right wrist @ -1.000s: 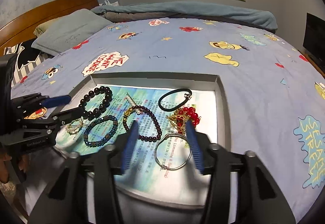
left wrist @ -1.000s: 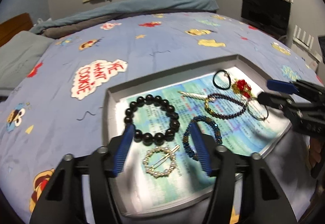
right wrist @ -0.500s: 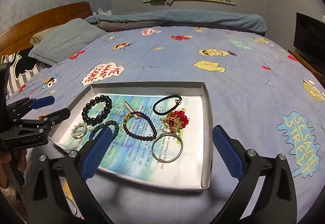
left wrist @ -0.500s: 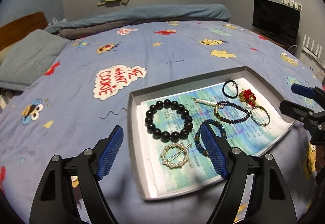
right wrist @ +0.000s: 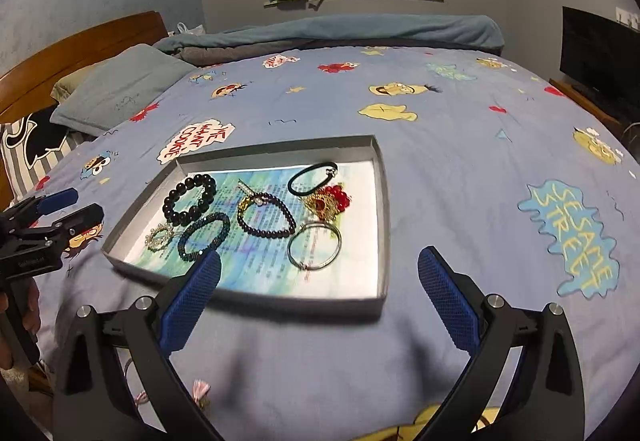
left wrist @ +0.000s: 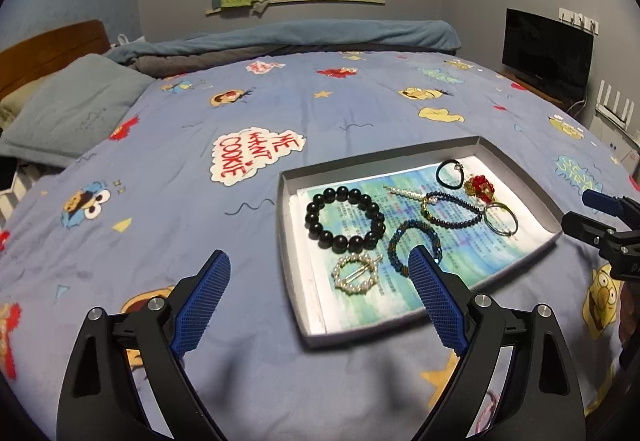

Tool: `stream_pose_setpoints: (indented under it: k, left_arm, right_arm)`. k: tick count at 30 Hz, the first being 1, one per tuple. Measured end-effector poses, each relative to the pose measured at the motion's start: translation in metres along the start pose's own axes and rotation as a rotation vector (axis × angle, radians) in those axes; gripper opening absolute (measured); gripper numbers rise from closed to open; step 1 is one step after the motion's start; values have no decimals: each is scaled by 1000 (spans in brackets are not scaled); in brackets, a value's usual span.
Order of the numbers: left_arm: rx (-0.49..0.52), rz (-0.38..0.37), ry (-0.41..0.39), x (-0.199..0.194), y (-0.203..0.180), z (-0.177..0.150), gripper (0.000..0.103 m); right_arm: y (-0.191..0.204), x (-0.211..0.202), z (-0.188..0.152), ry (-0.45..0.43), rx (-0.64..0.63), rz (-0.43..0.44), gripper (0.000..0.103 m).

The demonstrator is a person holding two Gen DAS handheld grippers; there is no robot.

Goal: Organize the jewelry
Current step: 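Withdraw both grippers from the tray toward the last jewelry items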

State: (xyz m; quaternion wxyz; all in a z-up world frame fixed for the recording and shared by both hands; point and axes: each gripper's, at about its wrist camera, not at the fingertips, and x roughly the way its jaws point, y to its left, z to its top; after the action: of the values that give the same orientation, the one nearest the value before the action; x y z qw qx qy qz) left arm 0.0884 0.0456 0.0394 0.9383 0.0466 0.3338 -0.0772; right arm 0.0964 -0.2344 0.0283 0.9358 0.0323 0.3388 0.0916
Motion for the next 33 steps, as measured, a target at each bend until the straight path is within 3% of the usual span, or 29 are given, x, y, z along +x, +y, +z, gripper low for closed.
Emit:
stream_pose_setpoints:
  k: [8, 21, 33]
  left_arm:
    - [-23, -17, 6, -16, 0, -16, 91]
    - [29, -42, 70, -22, -21, -53, 91]
    - [68, -119, 136, -16, -31, -76, 91]
  right_arm:
    - [1, -19, -15, 4, 8, 35, 97]
    - [4, -32, -52, 46, -44, 43, 97]
    - [29, -22, -73, 99, -166, 93, 97]
